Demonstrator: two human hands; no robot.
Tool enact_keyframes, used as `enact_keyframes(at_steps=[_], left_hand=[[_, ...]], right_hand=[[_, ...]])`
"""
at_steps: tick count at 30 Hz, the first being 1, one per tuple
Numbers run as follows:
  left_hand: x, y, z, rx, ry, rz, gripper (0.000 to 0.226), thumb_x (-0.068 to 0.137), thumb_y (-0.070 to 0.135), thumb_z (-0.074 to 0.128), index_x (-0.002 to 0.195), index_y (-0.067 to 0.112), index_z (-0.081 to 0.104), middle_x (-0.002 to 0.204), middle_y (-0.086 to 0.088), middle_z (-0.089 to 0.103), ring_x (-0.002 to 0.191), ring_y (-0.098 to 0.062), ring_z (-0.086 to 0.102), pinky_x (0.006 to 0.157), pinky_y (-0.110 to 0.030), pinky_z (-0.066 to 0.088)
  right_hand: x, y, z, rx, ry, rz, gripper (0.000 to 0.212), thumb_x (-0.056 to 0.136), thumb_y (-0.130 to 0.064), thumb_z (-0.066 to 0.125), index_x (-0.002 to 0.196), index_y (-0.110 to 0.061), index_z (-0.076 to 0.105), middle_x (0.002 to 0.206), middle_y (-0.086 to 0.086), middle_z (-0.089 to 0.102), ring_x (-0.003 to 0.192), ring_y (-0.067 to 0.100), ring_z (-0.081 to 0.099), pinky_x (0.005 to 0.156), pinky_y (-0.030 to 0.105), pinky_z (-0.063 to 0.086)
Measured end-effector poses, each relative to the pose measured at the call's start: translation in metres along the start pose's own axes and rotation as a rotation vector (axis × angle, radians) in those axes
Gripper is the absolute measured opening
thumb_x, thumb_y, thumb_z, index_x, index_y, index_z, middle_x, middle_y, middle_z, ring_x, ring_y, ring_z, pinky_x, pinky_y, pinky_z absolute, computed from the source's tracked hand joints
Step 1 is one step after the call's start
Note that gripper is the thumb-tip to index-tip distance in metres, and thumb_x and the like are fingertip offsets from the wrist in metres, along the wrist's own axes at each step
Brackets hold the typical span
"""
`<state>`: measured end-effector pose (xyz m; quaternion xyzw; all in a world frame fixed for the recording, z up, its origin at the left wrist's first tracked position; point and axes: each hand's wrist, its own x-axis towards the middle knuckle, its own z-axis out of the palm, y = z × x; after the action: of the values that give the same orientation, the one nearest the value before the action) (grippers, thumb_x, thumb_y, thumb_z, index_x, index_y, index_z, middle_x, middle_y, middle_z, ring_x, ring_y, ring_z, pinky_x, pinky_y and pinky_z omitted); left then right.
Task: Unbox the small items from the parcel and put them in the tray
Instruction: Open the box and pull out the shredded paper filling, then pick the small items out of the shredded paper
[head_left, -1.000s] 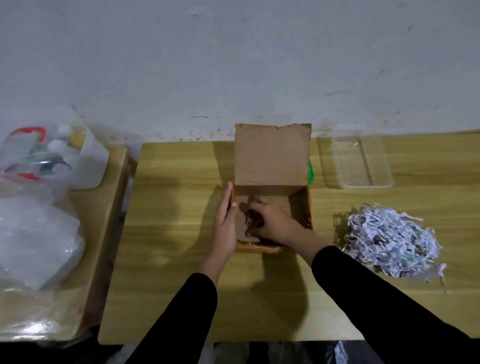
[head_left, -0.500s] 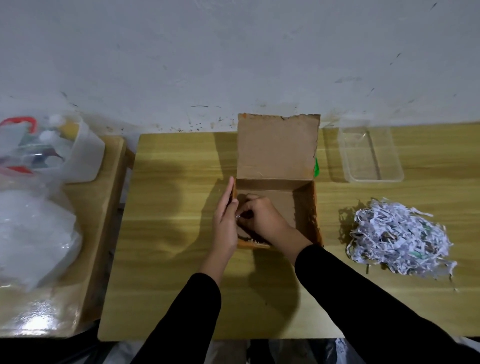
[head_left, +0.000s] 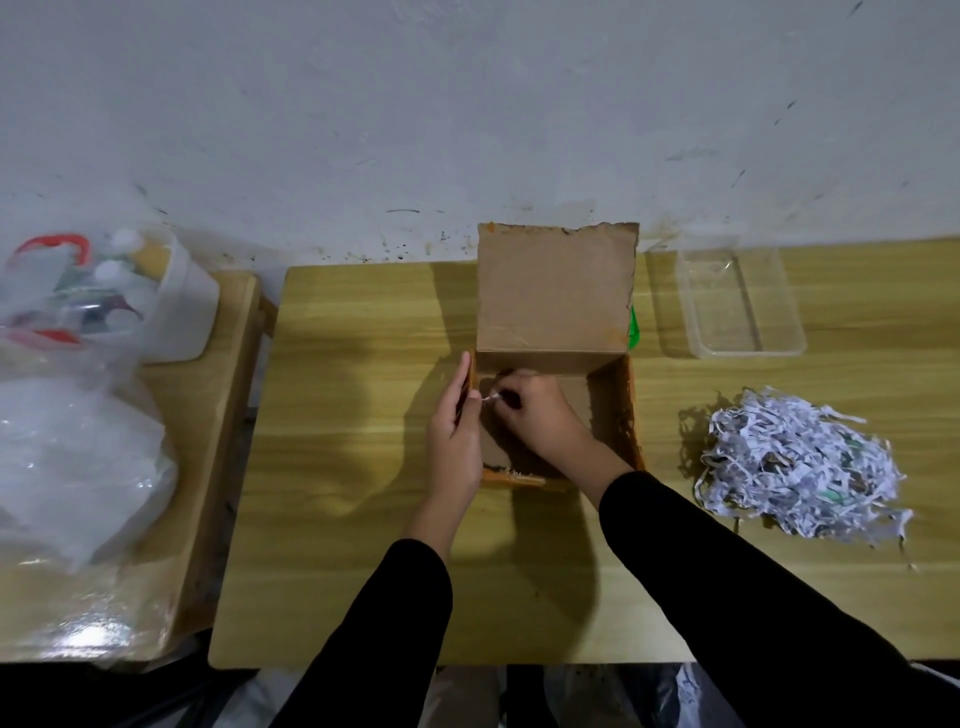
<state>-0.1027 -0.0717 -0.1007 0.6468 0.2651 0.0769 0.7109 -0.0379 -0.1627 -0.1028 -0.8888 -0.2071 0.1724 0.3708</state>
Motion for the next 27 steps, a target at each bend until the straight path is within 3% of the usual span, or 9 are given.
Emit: enact_keyframes(at_steps=[6, 12, 14, 16, 17, 19, 22, 25, 27], left_hand=[[-0.001, 0.005, -0.001, 0.175, -0.003, 0.050, 0.042, 0.098, 0.011, 0.042, 0.138, 0.021, 0.043, 0.142, 0.007, 0.044, 0.128, -0.001, 0.037, 0.106, -0.022, 0.032], [0.005, 0.022, 0.007, 0.376, 0.164, 0.037, 0.038, 0.091, 0.005, 0.049, 0.127, 0.014, 0.055, 0.130, -0.005, 0.056, 0.116, -0.018, 0.053, 0.096, -0.030, 0.044], [0.001, 0.032, 0.021, 0.496, 0.298, 0.142, 0.034, 0.087, -0.002, 0.050, 0.119, 0.007, 0.060, 0.125, -0.010, 0.056, 0.112, -0.022, 0.053, 0.092, -0.021, 0.040], [-0.011, 0.041, 0.042, 0.518, 0.316, 0.255, 0.033, 0.087, -0.005, 0.047, 0.115, 0.004, 0.061, 0.123, -0.010, 0.055, 0.102, -0.015, 0.052, 0.082, -0.006, 0.034], [-0.018, 0.045, 0.055, 0.514, 0.269, 0.295, 0.033, 0.087, -0.005, 0.047, 0.114, 0.006, 0.061, 0.122, -0.009, 0.055, 0.098, -0.013, 0.052, 0.079, -0.003, 0.033], [-0.035, 0.043, 0.089, 0.562, 0.108, 0.379, 0.033, 0.087, -0.001, 0.048, 0.113, 0.011, 0.063, 0.119, -0.007, 0.059, 0.094, -0.014, 0.056, 0.080, -0.009, 0.035], [-0.069, 0.023, 0.146, 0.676, -0.336, 0.518, 0.035, 0.090, 0.014, 0.045, 0.123, 0.010, 0.058, 0.130, -0.008, 0.056, 0.119, -0.021, 0.052, 0.096, -0.016, 0.032], [-0.101, -0.018, 0.195, 0.877, -0.759, 0.573, 0.054, 0.094, 0.041, 0.028, 0.142, 0.020, 0.036, 0.154, -0.004, 0.027, 0.145, -0.020, 0.014, 0.116, -0.028, 0.010], [-0.103, -0.040, 0.213, 1.056, -0.773, 0.583, 0.068, 0.085, 0.054, 0.010, 0.147, 0.028, 0.019, 0.159, 0.002, 0.009, 0.146, -0.018, -0.004, 0.120, -0.040, 0.003]], right_hand=[[-0.008, -0.006, -0.026, 0.014, 0.130, 0.015, 0.014, 0.088, -0.013, 0.058, 0.093, -0.006, 0.069, 0.099, 0.012, 0.067, 0.088, 0.019, 0.060, 0.077, 0.024, 0.044], [-0.032, 0.011, -0.081, 0.065, 0.314, 0.032, 0.011, 0.084, -0.006, 0.062, 0.087, 0.000, 0.070, 0.091, 0.020, 0.069, 0.086, 0.029, 0.063, 0.080, 0.028, 0.044], [-0.047, 0.026, -0.102, 0.054, 0.359, 0.050, 0.011, 0.083, -0.004, 0.061, 0.087, 0.000, 0.070, 0.091, 0.020, 0.068, 0.085, 0.031, 0.064, 0.079, 0.028, 0.046], [-0.066, 0.042, -0.122, 0.037, 0.397, 0.061, 0.011, 0.083, 0.001, 0.059, 0.086, 0.001, 0.070, 0.089, 0.021, 0.066, 0.082, 0.032, 0.063, 0.079, 0.032, 0.049], [-0.077, 0.053, -0.131, 0.022, 0.413, 0.071, 0.013, 0.083, 0.003, 0.058, 0.087, 0.001, 0.070, 0.089, 0.022, 0.065, 0.082, 0.033, 0.062, 0.078, 0.035, 0.050], [-0.103, 0.076, -0.151, -0.018, 0.424, 0.108, 0.019, 0.085, 0.005, 0.053, 0.093, 0.001, 0.069, 0.094, 0.022, 0.063, 0.087, 0.034, 0.060, 0.079, 0.035, 0.047], [-0.142, 0.119, -0.172, -0.139, 0.410, 0.167, 0.024, 0.091, -0.011, 0.051, 0.110, -0.005, 0.064, 0.108, 0.018, 0.062, 0.104, 0.033, 0.054, 0.086, 0.028, 0.038], [-0.177, 0.160, -0.180, -0.195, 0.282, 0.224, 0.044, 0.089, -0.036, 0.045, 0.121, -0.009, 0.059, 0.121, 0.017, 0.060, 0.112, 0.035, 0.055, 0.096, 0.045, 0.045], [-0.194, 0.179, -0.181, -0.103, 0.257, 0.285, 0.040, 0.091, -0.030, 0.049, 0.122, -0.006, 0.058, 0.129, 0.017, 0.055, 0.119, 0.031, 0.053, 0.103, 0.041, 0.043]])
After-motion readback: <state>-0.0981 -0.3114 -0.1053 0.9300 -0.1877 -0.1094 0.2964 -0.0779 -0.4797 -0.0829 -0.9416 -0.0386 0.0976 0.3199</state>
